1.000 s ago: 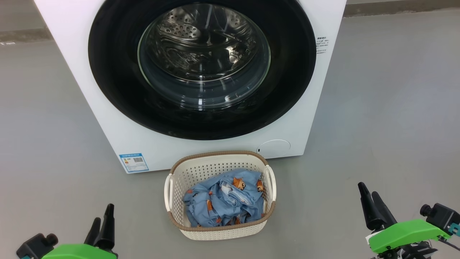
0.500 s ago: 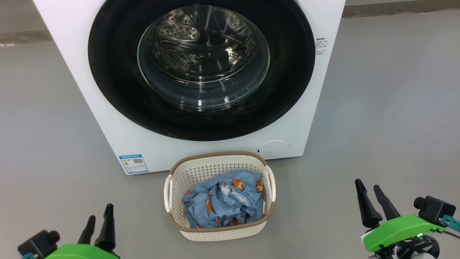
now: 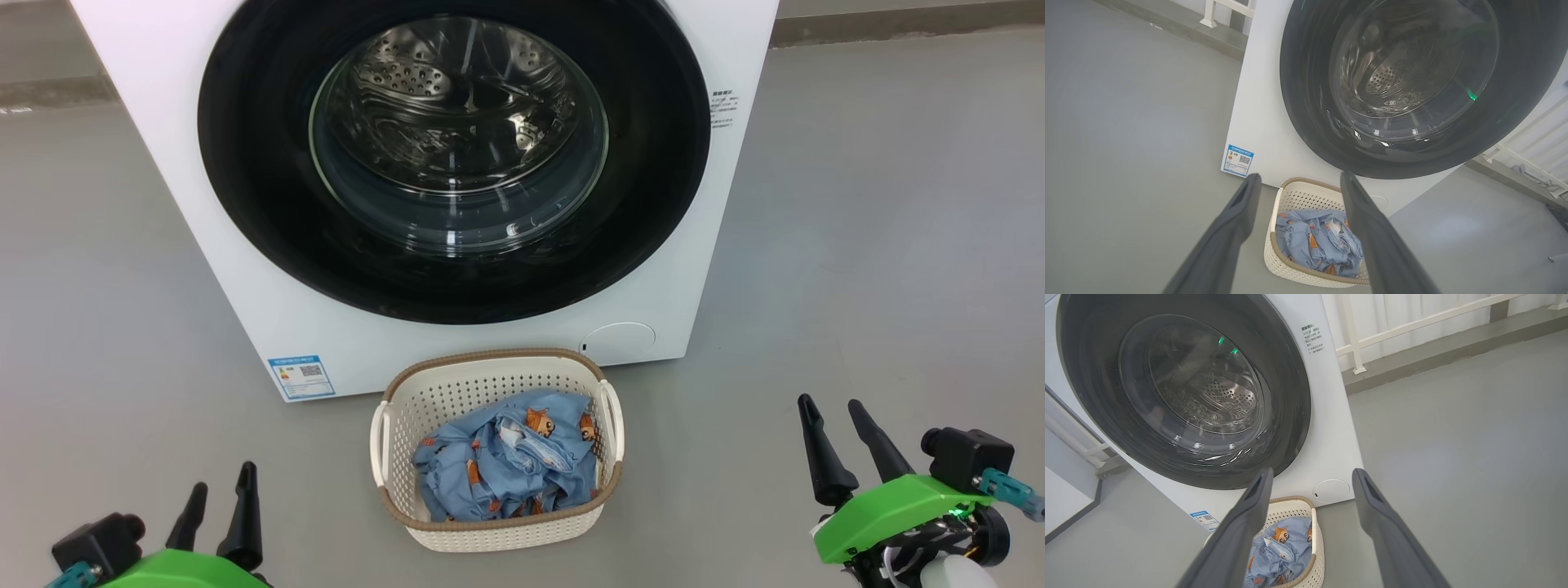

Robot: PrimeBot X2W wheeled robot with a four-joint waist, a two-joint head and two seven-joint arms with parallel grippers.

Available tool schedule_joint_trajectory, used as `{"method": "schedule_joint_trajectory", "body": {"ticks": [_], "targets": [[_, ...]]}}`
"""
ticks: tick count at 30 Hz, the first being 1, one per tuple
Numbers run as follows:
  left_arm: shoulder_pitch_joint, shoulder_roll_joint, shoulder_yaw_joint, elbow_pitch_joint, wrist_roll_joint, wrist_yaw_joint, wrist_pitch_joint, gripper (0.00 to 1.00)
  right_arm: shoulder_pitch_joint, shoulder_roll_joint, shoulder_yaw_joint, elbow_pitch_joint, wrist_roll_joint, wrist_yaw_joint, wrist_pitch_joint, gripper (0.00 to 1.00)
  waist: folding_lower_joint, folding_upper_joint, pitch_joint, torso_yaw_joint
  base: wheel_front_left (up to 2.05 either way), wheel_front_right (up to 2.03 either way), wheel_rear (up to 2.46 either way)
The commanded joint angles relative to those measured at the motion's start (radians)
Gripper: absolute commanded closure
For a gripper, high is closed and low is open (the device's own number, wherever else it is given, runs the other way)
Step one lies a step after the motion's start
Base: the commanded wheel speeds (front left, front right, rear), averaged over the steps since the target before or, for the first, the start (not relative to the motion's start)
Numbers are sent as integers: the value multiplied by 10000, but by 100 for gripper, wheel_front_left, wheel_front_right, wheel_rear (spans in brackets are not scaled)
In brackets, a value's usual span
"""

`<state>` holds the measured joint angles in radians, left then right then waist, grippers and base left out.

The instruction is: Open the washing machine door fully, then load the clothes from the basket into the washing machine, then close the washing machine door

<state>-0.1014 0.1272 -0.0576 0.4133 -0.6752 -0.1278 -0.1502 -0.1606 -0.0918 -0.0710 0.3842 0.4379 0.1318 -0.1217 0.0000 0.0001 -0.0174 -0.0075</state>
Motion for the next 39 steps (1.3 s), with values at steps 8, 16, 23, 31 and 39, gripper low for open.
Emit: {"method": "schedule_joint_trajectory", "body": {"ticks": [8, 16, 23, 31, 39], "targets": [[-656, 339, 226, -51, 1146, -22, -353, 0, -563, -204, 271, -105, -1235, -9, -376, 0, 0, -1, -29, 20, 0, 0, 0], [-774, 409, 206, 18, 2111, -24, -590, 0, -637, -257, 264, 7, -2338, -10, -635, 0, 0, -1, -35, 70, 0, 0, 0], [-864, 481, 207, 57, 2952, -26, -796, 0, -769, -252, 296, 83, -3314, -10, -856, 0, 0, -1, -46, 70, 0, 0, 0], [-928, 526, 133, 85, 3856, -28, -1032, 0, -913, -322, 361, 193, -4403, -11, -1060, 0, 0, -1, -64, 82, 0, 0, 0], [-965, 551, 106, 81, 4161, -29, -1115, 0, -939, -311, 283, 245, -4706, -11, -1105, 0, 0, -1, -58, 132, 0, 0, 0]]}}
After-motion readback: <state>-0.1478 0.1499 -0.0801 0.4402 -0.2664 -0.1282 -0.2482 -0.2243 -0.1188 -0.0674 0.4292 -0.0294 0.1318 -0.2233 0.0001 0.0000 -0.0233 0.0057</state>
